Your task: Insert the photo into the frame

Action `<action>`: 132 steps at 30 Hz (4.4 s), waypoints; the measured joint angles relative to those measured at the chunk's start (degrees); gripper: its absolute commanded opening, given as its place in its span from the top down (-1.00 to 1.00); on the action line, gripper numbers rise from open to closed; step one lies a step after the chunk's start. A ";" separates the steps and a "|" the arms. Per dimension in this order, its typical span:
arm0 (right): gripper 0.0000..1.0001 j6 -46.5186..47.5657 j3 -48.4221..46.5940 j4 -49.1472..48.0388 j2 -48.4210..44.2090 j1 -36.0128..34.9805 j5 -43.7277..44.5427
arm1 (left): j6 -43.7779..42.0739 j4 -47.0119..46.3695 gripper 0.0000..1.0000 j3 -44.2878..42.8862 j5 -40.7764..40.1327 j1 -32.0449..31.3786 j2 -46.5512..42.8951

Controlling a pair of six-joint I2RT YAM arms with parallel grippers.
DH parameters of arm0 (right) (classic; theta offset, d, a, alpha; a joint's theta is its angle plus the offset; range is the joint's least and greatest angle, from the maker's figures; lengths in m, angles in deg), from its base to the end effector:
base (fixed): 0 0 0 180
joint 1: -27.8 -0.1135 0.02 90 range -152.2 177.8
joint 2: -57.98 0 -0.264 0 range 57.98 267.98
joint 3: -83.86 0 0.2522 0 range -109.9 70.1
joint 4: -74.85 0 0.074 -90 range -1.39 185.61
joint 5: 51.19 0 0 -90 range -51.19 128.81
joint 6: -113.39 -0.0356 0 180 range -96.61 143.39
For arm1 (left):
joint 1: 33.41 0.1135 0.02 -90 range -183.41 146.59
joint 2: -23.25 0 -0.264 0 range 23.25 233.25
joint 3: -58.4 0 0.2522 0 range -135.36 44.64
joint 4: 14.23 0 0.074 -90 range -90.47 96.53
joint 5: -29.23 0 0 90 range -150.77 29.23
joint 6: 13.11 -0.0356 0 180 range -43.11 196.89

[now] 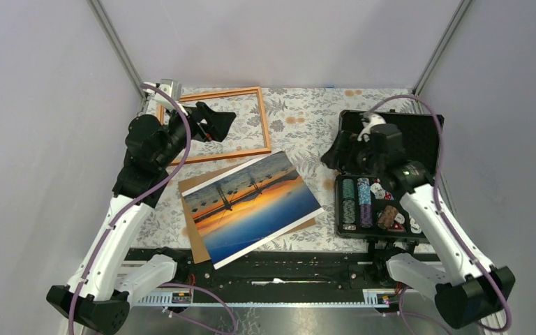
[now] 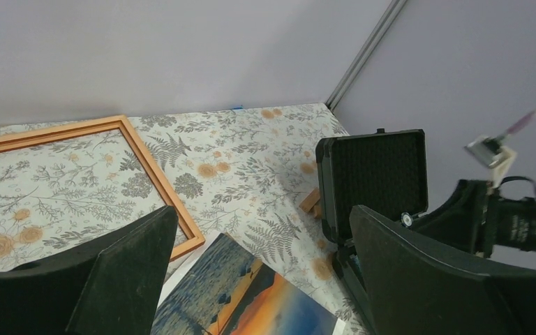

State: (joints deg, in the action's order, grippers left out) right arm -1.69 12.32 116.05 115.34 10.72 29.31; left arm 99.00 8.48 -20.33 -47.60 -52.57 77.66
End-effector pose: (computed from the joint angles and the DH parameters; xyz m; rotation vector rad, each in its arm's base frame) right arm 0.2079 0.0700 0.3480 0.0397 2.0938 0.6230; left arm 0.1908 -0.0749 0.4351 0.1469 1.5849 -0.7436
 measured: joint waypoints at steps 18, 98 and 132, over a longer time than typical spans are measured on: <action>-0.99 -5.60 -0.26 -1.92 25.35 -20.48 9.09 | 1.70 0.28 -0.97 1.09 -4.00 -1.20 -1.31; -0.54 -24.92 18.73 -61.53 40.28 -6.56 -22.12 | 3.43 0.61 -0.97 1.14 -6.27 -3.04 -2.16; 0.84 -48.81 21.94 -95.47 53.90 -16.20 -18.62 | 19.87 12.81 -0.98 27.98 -9.97 -4.83 2.93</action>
State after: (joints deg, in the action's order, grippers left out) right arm -50.49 34.27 20.58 169.24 -5.48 10.69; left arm 118.86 21.29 7.65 -57.57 -57.40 80.59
